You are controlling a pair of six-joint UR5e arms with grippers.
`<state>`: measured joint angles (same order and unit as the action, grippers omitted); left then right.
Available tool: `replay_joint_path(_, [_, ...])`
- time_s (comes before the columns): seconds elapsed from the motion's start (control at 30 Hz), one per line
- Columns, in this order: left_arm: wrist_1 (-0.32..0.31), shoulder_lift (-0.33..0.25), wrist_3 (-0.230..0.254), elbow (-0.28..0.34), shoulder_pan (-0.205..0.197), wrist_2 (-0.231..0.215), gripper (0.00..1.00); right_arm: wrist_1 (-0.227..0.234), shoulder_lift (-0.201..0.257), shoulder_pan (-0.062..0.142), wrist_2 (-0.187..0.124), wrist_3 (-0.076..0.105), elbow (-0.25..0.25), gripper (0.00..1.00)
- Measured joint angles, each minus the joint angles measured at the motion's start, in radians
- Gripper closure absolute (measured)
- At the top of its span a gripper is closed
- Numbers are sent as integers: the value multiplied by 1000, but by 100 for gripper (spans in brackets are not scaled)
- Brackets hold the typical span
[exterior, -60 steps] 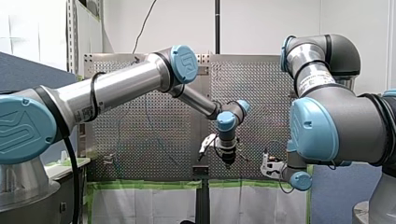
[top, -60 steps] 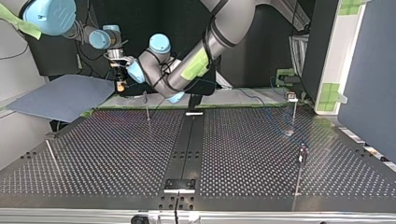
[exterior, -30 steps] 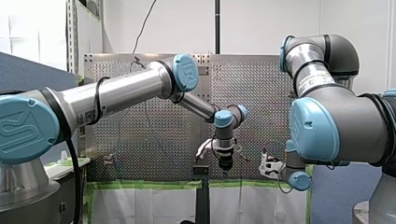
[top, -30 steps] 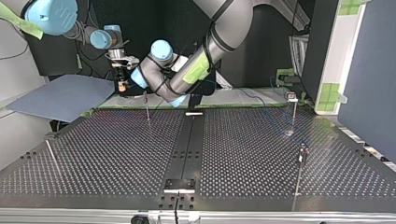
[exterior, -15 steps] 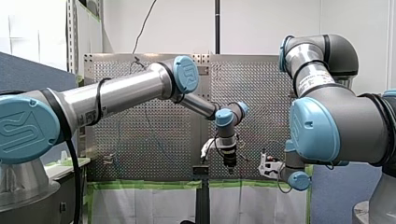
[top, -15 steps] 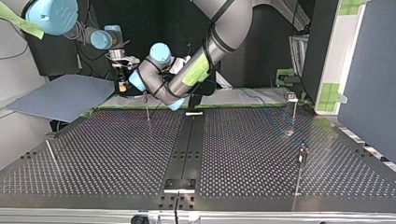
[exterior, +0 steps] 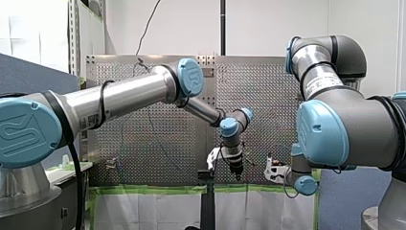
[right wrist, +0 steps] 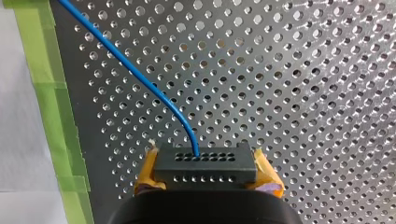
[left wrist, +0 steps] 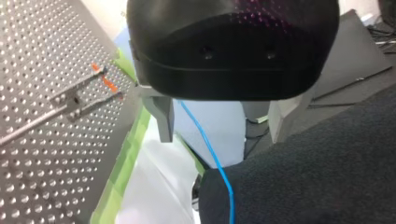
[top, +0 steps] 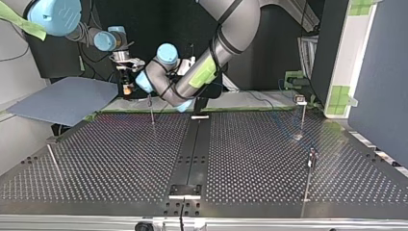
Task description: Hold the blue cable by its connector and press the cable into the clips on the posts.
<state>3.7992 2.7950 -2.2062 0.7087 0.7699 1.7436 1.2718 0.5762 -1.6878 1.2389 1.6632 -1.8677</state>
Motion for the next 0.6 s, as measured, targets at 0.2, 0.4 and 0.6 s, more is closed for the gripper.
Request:
replay_joint_path(0.2, [-51, 36, -5, 5, -5, 5, 0, -2, 0, -1, 1, -1, 1, 100])
replay_joint_path(0.4, [-105, 69, 3, 3, -15, 8, 0, -4, 0, -2, 1, -2, 1, 100])
replay_joint_path(0.6, [-161, 110, 12, -10, -24, 10, 0, -6, 0, -4, -1, -2, 2, 100])
